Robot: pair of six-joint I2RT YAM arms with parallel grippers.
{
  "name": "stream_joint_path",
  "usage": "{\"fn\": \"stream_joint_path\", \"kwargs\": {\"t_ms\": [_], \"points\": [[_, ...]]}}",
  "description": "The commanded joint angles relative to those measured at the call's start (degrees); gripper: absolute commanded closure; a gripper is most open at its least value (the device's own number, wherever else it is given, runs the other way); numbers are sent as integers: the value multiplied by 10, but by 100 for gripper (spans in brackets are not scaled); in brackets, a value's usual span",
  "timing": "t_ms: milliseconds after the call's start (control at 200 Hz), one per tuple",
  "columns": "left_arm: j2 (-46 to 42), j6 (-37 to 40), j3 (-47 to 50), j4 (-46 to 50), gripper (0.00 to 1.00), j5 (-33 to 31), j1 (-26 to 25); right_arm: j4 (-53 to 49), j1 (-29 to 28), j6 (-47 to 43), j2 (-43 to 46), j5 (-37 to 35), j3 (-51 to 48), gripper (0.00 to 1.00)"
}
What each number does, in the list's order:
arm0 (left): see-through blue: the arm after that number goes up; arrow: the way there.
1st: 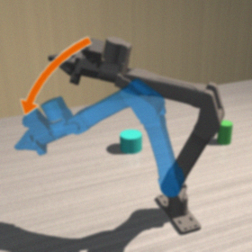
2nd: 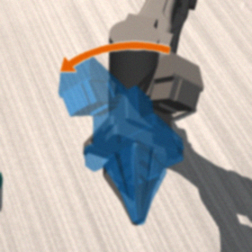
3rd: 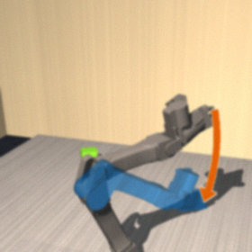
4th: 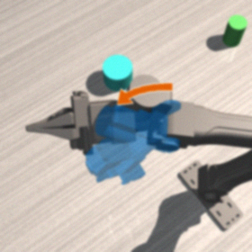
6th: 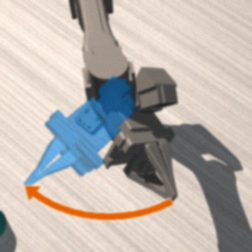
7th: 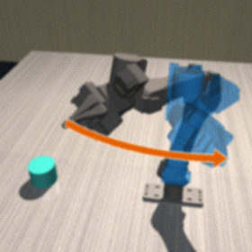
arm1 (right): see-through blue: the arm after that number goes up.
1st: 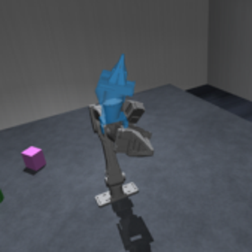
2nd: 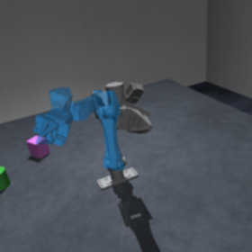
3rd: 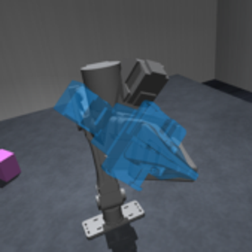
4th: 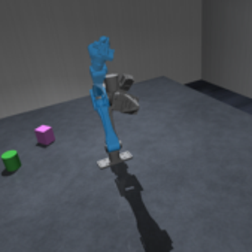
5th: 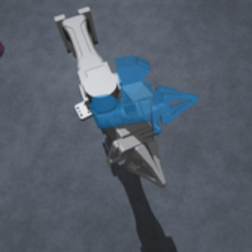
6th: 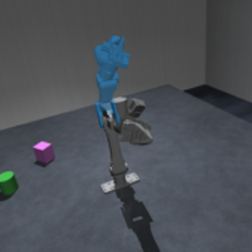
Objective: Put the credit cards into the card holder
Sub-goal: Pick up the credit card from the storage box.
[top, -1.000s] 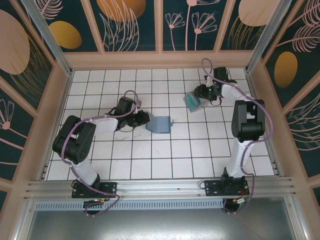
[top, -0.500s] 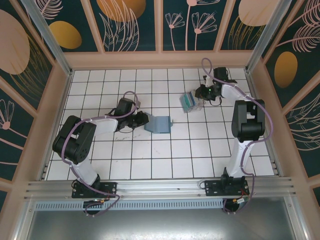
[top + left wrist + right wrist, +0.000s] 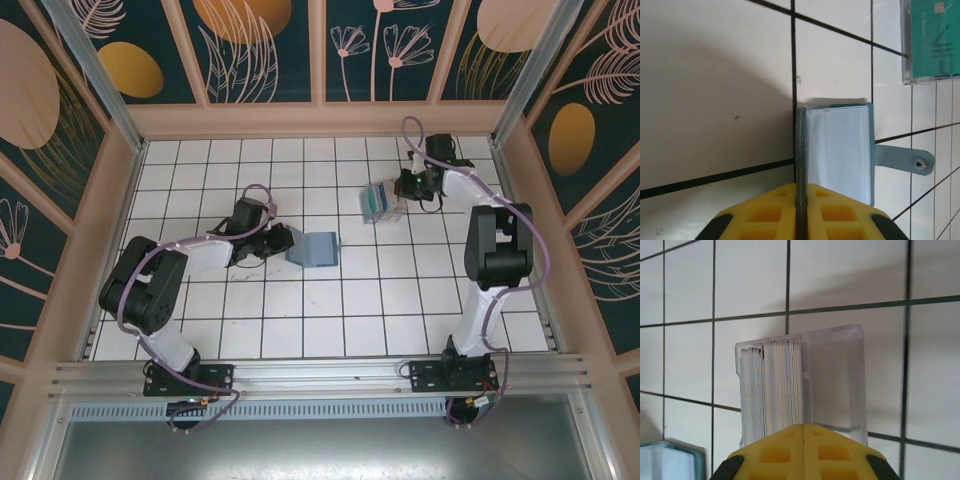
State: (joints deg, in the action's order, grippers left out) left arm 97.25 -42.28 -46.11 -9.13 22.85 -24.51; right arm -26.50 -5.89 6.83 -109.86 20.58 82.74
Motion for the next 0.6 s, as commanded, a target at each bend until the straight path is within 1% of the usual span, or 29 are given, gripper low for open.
{"fn": "stream_joint_path", "kwargs": {"t_ms": [0,100,180,230,335,415,440,520,591], "points": [[-17,-6,3,16,90,-9,0,6,-14,31,90,-121,-35,100],[-19,-16,15,-8,92,4,0,40,-40,50,154,-166,-91,100],[-11,-20,18,-30,92,25,0,43,-82,76,205,-192,-121,100],[-7,-22,20,-42,93,35,0,55,-112,88,234,-167,-143,100],[2,-40,35,-84,94,51,0,110,-163,139,284,-60,-211,100],[6,-62,40,-117,94,70,0,150,-193,178,315,-29,-262,100],[20,-67,41,-124,93,75,0,157,-197,179,322,-26,-269,100],[27,-80,49,-149,93,81,0,151,-206,172,337,-43,-283,100],[31,-82,50,-153,93,78,0,141,-205,155,346,-79,-287,100]]}}
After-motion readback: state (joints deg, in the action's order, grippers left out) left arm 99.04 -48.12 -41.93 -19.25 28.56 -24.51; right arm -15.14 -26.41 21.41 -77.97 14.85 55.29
